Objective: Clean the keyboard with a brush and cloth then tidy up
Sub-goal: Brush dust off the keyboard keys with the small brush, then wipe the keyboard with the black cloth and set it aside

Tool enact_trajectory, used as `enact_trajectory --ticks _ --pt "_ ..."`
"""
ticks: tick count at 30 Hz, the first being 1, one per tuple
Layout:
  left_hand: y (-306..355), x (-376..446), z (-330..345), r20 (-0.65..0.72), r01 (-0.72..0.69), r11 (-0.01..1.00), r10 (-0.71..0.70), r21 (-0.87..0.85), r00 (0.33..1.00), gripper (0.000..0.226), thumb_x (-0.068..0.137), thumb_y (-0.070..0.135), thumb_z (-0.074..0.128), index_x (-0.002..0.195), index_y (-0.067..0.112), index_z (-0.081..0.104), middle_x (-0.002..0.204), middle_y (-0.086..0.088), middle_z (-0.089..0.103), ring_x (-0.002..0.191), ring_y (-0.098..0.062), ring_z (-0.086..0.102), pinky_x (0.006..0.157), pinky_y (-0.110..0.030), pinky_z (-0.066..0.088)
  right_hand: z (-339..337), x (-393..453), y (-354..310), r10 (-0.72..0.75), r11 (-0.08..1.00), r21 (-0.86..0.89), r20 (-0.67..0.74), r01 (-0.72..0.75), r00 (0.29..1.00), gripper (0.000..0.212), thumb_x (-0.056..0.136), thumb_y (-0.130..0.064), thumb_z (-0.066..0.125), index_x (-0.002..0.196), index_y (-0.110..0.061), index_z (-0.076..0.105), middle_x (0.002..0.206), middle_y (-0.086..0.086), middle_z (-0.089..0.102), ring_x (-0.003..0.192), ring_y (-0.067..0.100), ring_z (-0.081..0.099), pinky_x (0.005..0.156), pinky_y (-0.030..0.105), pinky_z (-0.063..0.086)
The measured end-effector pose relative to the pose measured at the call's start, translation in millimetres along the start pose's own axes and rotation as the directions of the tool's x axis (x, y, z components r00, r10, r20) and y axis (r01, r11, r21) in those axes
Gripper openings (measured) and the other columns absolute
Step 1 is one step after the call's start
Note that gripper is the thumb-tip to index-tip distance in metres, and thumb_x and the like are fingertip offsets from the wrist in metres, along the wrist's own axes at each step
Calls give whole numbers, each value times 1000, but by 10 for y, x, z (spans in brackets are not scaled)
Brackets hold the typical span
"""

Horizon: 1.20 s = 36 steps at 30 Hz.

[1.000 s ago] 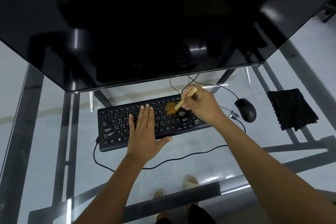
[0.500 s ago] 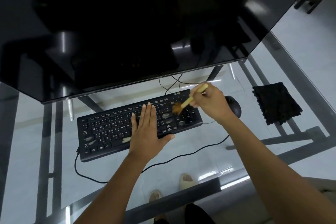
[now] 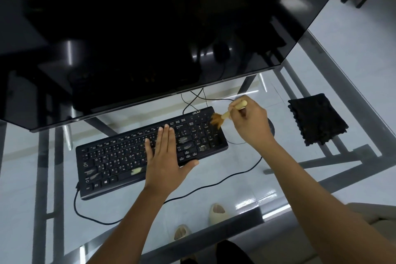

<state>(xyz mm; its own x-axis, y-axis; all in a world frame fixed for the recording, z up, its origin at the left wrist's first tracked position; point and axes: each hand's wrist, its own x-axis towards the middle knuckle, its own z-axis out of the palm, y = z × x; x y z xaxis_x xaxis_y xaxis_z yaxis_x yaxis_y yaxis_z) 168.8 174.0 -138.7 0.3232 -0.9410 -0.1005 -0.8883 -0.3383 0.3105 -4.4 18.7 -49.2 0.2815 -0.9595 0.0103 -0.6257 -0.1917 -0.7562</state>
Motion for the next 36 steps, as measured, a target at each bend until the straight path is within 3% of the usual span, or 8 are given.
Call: enact_trajectory --ticks 3,5,8,12,16,23,32,36 --pt "-10 -2 8 -5 3 1000 -3 8 1000 111 77 84 34 153 9 7 162 -4 3 148 -14 -11 118 -52 -8 -34 -63 6 55 987 135 250 -91 967 7 90 -10 58 86 -12 64 73 1 72 70 19 70 74 35 59" --pt "6 3 16 1 9 1000 -9 19 1000 111 76 84 34 153 9 6 162 -5 2 148 -14 -12 118 -51 -9 -49 -106 83 42 994 85 285 -69 958 8 87 -11 63 82 -16 65 74 -1 71 72 16 71 77 40 59" --pt "35 9 25 -10 21 1000 -21 20 1000 111 76 85 31 153 8 7 162 -6 3 148 -15 -11 118 -51 -9 -155 -89 248 105 994 -4 108 -105 989 13 80 -19 73 73 -27 66 77 -6 69 73 17 68 71 38 58" --pt "115 33 15 -75 10 1000 -11 -8 997 105 80 79 36 151 4 15 161 -10 12 149 -18 -2 119 -52 -4 -166 -207 484 123 988 -111 140 -108 983 7 80 -10 75 85 -14 70 82 7 69 74 24 66 62 18 50" --pt "440 178 -18 -102 -71 997 68 -32 992 100 83 75 36 151 4 17 160 -10 16 149 -18 1 119 -51 -1 -160 -327 821 -10 970 -242 102 35 995 10 89 -8 65 97 -11 69 96 7 58 85 20 54 73 27 48" --pt "1418 691 21 -28 -306 950 305 -56 952 97 85 75 26 153 8 10 162 -7 7 149 -16 -4 120 -46 -2 -688 -173 1368 233 932 -195 -325 -306 917 14 91 -16 63 104 -13 67 102 10 53 89 19 42 76 32 41" --pt "2389 1317 342 134 -381 924 376 16 917 85 93 63 32 154 11 4 162 -5 1 149 -18 -8 119 -46 -3 -716 -143 1836 214 847 -413 -313 -335 925 16 90 -27 64 105 -21 67 97 -1 55 84 14 40 76 29 25" --pt "2521 1465 479 151 -384 923 375 34 915 80 95 61 32 153 11 8 162 -5 6 149 -19 -4 120 -47 0 -957 9 1949 156 896 -330 -390 -296 907 27 87 -31 68 110 -20 63 107 2 53 96 18 46 83 28 25"
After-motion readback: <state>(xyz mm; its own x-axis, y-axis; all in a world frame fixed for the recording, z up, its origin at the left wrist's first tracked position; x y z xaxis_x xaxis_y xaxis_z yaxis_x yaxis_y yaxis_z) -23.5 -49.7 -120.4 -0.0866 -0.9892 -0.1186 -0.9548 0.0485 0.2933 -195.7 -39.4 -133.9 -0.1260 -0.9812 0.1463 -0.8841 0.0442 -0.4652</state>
